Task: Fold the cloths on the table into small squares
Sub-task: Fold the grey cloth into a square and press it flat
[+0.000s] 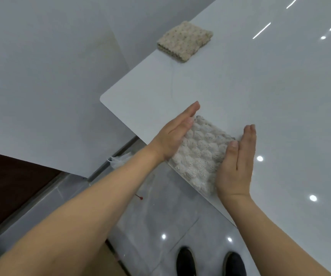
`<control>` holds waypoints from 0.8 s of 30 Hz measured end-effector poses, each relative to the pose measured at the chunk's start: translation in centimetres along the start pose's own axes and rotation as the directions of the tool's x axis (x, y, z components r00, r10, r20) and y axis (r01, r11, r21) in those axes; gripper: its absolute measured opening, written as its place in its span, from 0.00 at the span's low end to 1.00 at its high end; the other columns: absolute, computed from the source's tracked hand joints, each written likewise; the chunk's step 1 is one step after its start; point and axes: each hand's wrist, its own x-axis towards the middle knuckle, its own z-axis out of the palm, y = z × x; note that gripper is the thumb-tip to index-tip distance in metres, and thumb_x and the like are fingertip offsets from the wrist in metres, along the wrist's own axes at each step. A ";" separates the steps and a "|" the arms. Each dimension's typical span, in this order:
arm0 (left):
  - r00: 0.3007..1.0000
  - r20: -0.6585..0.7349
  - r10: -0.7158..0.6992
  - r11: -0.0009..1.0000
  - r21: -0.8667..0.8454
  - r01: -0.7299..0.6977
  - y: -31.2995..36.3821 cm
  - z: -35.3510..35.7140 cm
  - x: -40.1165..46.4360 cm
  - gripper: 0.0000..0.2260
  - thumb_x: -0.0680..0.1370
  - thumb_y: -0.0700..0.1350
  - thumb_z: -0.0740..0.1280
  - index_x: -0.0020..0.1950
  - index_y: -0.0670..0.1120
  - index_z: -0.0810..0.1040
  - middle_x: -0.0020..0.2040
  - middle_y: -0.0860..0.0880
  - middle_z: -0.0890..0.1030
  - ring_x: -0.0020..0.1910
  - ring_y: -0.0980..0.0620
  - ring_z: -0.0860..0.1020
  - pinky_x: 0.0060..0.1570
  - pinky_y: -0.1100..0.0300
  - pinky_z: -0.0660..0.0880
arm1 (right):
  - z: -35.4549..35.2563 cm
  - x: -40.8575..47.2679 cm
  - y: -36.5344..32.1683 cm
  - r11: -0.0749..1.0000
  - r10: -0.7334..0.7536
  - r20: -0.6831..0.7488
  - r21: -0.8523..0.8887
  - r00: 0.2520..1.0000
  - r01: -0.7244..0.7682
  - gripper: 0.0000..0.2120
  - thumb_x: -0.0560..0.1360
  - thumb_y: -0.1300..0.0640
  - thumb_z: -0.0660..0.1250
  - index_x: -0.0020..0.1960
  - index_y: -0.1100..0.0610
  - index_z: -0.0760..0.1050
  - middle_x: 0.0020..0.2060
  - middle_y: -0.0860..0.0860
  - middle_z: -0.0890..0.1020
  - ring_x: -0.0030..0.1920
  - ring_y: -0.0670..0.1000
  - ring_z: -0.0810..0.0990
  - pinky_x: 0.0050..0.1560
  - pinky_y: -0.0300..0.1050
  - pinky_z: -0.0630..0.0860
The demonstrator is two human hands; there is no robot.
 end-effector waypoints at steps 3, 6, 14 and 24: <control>0.999 0.036 0.019 1.000 -0.019 -0.018 -0.1 0.1 0.2 0.23 0.84 0.49 0.53 0.80 0.49 0.57 0.78 0.52 0.63 0.76 0.60 0.60 0.77 0.57 0.55 | 0.2 0.1 0.1 1.000 0.008 -0.023 0.005 1.000 -0.008 0.27 0.81 0.48 0.45 0.79 0.55 0.48 0.78 0.45 0.48 0.76 0.38 0.45 0.73 0.31 0.42; 0.997 0.076 0.028 0.997 0.067 -0.033 -0.1 0.0 0.5 0.23 0.84 0.49 0.53 0.80 0.49 0.57 0.79 0.53 0.61 0.77 0.61 0.58 0.77 0.59 0.53 | 0.3 0.2 0.2 0.999 -0.008 -0.005 -0.040 1.000 0.008 0.28 0.81 0.48 0.45 0.79 0.55 0.47 0.78 0.45 0.47 0.77 0.40 0.43 0.76 0.38 0.43; 0.941 0.302 0.152 0.561 0.758 -0.334 -1.5 -0.6 1.3 0.24 0.86 0.51 0.48 0.81 0.46 0.53 0.81 0.50 0.52 0.80 0.54 0.47 0.78 0.57 0.41 | 1.2 0.6 0.6 0.745 -0.033 0.085 -0.662 0.996 0.081 0.31 0.79 0.48 0.42 0.78 0.63 0.49 0.78 0.57 0.49 0.78 0.55 0.45 0.77 0.51 0.40; 0.944 0.297 0.142 0.487 0.810 -0.327 -1.5 -0.4 1.1 0.24 0.85 0.52 0.46 0.81 0.47 0.50 0.82 0.51 0.49 0.80 0.56 0.44 0.78 0.55 0.40 | 1.0 0.8 -0.2 0.629 0.046 0.131 -0.774 0.990 0.074 0.31 0.79 0.48 0.40 0.78 0.62 0.51 0.78 0.57 0.52 0.78 0.56 0.47 0.77 0.54 0.41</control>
